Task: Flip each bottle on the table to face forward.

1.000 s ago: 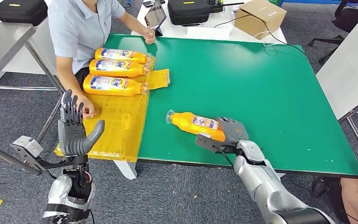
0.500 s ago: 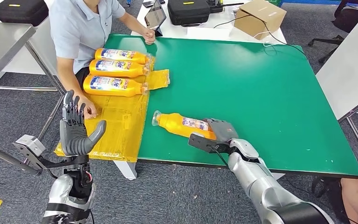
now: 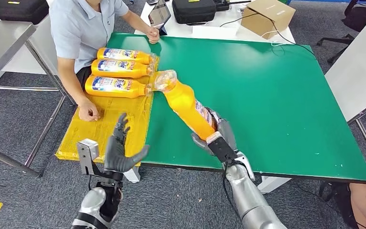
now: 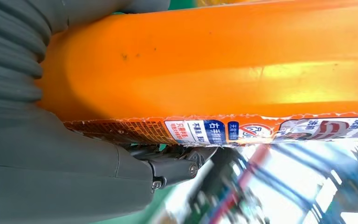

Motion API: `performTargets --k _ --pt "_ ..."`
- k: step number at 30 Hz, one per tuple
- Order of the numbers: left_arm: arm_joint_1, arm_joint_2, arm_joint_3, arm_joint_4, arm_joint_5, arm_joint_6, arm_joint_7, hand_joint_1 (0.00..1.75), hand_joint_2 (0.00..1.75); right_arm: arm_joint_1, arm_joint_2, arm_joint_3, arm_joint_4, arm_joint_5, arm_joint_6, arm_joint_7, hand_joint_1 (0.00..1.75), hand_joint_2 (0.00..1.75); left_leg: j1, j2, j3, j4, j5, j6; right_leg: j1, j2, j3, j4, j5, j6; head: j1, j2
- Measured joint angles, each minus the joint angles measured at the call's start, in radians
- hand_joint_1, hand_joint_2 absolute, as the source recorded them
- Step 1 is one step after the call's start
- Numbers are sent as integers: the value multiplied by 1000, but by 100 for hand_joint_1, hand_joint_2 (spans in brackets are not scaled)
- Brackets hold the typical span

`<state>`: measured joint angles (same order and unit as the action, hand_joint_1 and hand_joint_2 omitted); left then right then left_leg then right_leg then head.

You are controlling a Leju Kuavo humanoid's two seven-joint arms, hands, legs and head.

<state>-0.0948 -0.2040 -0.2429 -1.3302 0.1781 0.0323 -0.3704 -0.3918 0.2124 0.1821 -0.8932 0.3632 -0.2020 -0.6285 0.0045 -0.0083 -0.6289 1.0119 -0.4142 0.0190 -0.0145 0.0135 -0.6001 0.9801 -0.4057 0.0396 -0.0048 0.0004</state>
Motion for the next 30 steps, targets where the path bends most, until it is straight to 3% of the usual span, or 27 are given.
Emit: performTargets --k 5,9,13,19,26,30 --pt "6 -10 -66 23 39 -28 20 0 175 75 12 50 -178 -16 -101 -36 161 175 0 0 -2 0 0 0 0 0 -2 0 0 0 0 0" --pt "4 -11 -103 35 42 -43 26 0 175 110 19 84 -249 -17 -122 -47 159 175 0 0 -3 0 0 0 0 0 -3 0 0 0 0 0" --pt "5 -10 -120 38 19 -56 15 0 175 122 20 102 -274 -14 -112 -40 175 175 0 0 -3 0 0 0 0 0 -3 0 0 0 0 0" --pt "15 6 -172 17 -128 -95 -42 0 175 107 15 193 -192 63 28 10 175 175 0 0 -3 0 0 0 0 0 -3 0 0 0 0 0" --pt "24 -6 -166 -21 -72 -14 -67 0 175 103 22 315 -84 120 43 -5 175 175 0 -1 -4 0 0 0 0 -1 -4 0 0 0 0 0" --pt "38 -9 -158 -43 -21 -15 -59 0 175 92 21 346 -59 118 46 9 175 175 0 0 -5 0 0 0 0 -1 -5 0 0 0 0 0"
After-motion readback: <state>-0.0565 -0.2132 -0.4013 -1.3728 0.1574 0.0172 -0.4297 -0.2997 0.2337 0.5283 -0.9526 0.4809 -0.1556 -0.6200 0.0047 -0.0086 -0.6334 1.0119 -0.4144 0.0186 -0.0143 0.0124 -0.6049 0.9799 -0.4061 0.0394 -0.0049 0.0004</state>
